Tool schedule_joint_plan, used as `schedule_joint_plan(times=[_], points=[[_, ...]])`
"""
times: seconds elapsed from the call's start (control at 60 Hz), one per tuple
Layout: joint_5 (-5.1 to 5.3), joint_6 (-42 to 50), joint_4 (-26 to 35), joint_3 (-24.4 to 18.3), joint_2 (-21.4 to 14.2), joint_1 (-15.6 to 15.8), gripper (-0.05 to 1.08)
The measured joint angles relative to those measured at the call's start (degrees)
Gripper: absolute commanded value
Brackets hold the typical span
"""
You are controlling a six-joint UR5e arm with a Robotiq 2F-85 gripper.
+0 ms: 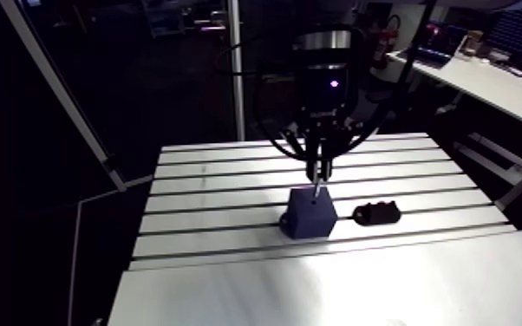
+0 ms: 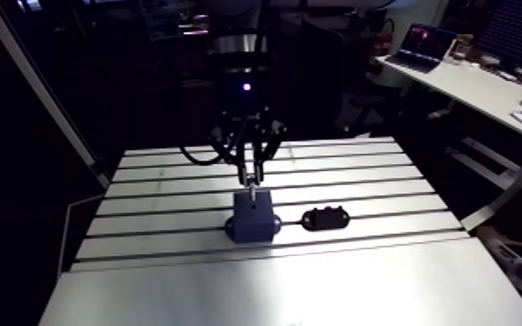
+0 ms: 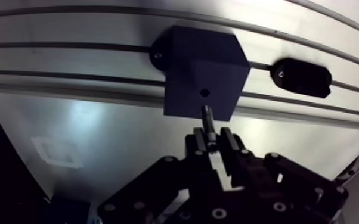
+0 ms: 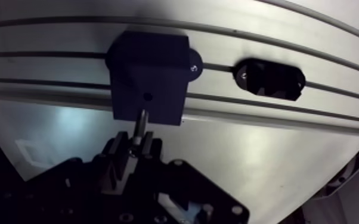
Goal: Pick up the M10 bolt and insert it into the hole until fully seated.
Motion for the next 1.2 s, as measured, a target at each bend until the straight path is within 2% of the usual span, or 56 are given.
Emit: schedule_joint_plan(times=[0.6,1.2], points=[[0.16,0.0,-1.8,0.7,0.3,0.1,1.08],[-0.14,0.0,-2.4,1.1,0.4,0.1,1.08]])
